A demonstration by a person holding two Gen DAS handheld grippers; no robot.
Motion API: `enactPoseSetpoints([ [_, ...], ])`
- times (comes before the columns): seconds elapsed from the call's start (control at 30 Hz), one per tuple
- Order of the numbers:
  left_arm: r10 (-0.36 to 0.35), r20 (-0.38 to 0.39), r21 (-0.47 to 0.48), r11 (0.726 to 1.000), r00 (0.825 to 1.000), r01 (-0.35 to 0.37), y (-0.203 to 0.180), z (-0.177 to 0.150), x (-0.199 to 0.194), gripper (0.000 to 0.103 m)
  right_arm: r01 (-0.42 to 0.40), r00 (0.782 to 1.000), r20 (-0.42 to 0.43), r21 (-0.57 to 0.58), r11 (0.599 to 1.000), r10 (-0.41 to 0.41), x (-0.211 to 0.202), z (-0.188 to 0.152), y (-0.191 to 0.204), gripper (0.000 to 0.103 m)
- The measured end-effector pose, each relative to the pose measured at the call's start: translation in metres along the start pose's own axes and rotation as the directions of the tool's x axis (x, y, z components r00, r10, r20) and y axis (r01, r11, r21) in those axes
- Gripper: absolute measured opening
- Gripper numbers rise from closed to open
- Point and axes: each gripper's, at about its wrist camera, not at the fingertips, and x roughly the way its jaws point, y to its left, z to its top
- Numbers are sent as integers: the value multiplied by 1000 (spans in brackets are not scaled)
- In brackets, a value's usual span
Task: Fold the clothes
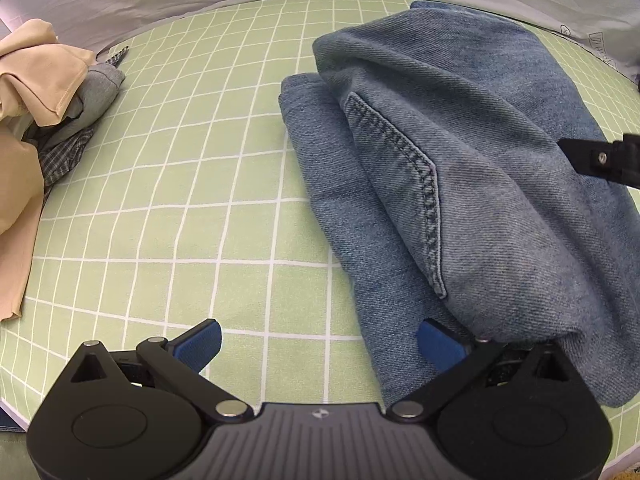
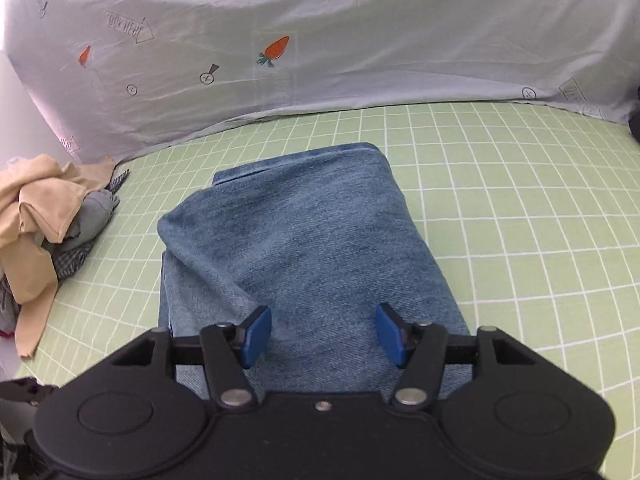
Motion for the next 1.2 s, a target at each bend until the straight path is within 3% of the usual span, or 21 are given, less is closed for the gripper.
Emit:
enactPoseSetpoints([
  [0.03, 4, 2, -11, 1000, 1000, -4, 3, 0, -2, 103, 16, 1000, -21, -7, 1000, -16, 1, -1, 2, 81],
  [0.17, 18, 15, -84, 996, 1000, -16, 21, -1, -12, 103, 18, 999, -34, -4, 1000, -18, -2, -4, -3, 82],
  [0.33, -50, 95, -196, 978, 994, 67, 38, 2, -34, 103, 57, 998, -21, 37, 998, -56, -10, 4, -24, 85],
  [0.4, -98, 131, -187, 975, 987, 121, 29, 5, -38, 101, 73, 997, -24, 53, 996, -72, -10, 6, -33, 85],
  [0.6, -176, 144, -87, 978, 974, 189, -17, 19, -29, 70, 107, 993, -51, 68, 992, -104, -9, 4, -52, 85],
  [0.77, -190, 149, -100, 973, 970, 206, -26, 25, -23, 71, 132, 989, -77, 68, 989, -127, -9, -2, -63, 87],
  [1.1, -306, 195, -180, 923, 932, 340, -9, 28, -32, 71, 139, 986, -106, 78, 987, -130, -6, -8, -69, 88],
  [1.2, -278, 167, -173, 936, 946, 306, -14, 31, -26, 71, 135, 986, -108, 73, 988, -127, -4, -6, -68, 89],
])
